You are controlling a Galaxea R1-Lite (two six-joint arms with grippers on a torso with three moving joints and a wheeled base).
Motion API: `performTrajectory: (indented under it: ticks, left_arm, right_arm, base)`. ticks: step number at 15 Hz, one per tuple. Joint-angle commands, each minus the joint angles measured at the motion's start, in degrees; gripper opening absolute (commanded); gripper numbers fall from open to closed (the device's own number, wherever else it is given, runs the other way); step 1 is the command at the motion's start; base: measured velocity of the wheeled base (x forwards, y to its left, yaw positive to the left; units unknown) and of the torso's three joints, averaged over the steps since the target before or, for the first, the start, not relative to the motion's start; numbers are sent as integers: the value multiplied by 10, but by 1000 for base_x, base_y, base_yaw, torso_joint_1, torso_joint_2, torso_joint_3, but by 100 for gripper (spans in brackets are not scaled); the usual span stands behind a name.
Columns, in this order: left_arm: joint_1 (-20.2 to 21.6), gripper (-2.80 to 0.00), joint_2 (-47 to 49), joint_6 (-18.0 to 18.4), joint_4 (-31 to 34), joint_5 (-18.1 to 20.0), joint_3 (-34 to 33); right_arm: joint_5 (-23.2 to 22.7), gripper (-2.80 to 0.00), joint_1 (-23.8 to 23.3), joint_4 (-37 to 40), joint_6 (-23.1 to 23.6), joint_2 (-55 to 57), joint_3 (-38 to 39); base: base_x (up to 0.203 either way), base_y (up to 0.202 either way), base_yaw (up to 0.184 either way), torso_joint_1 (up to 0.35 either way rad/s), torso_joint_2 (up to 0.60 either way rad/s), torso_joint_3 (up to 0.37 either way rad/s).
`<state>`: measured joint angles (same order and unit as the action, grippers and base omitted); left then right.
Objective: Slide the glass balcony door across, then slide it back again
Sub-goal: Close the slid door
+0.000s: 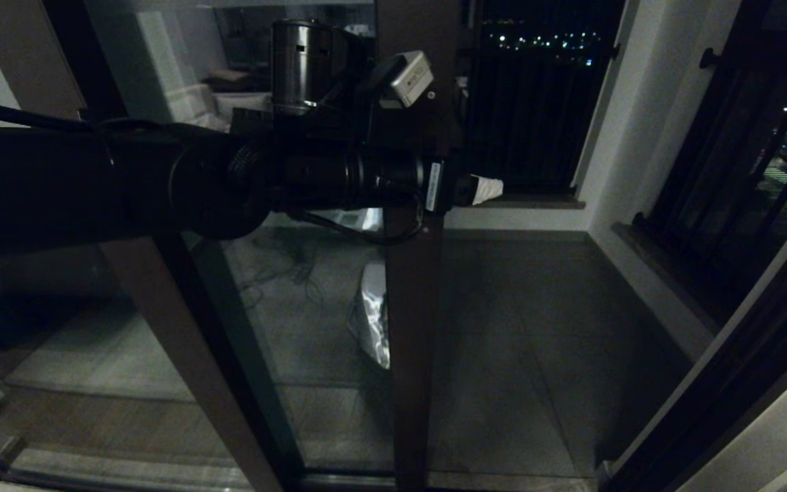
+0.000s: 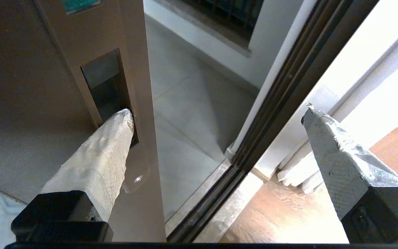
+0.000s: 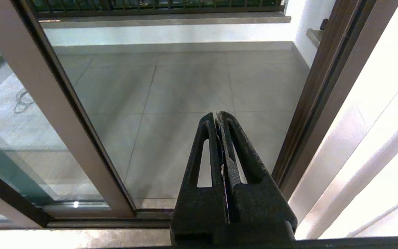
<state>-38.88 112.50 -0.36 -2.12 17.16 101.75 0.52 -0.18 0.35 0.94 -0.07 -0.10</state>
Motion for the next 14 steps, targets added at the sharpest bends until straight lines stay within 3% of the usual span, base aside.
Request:
performTrajectory:
  ticks: [1, 6, 9, 12, 14]
  left_arm:
    - [-6, 0, 13, -1, 3, 1, 9]
    - [-14, 0, 21, -1, 3, 0, 23]
    - [-21, 0, 8, -1, 3, -20, 10]
    - [-20, 0, -36, -2, 3, -28, -36]
    - [-20, 0, -96, -4, 2, -35, -101]
  right_arm:
    - [0, -280, 0, 0, 0, 1, 0]
    - [0, -280, 0, 0, 0, 1, 0]
    - [0, -280, 0, 0, 0, 1, 0]
    - [0, -280, 0, 0, 0, 1, 0]
    - [0, -280, 0, 0, 0, 1, 0]
  base:
    - [0, 0, 0, 0, 0, 0]
    - [0, 0, 0, 0, 0, 0]
    - [0, 0, 0, 0, 0, 0]
    - [0, 0, 0, 0, 0, 0]
    - [0, 0, 0, 0, 0, 0]
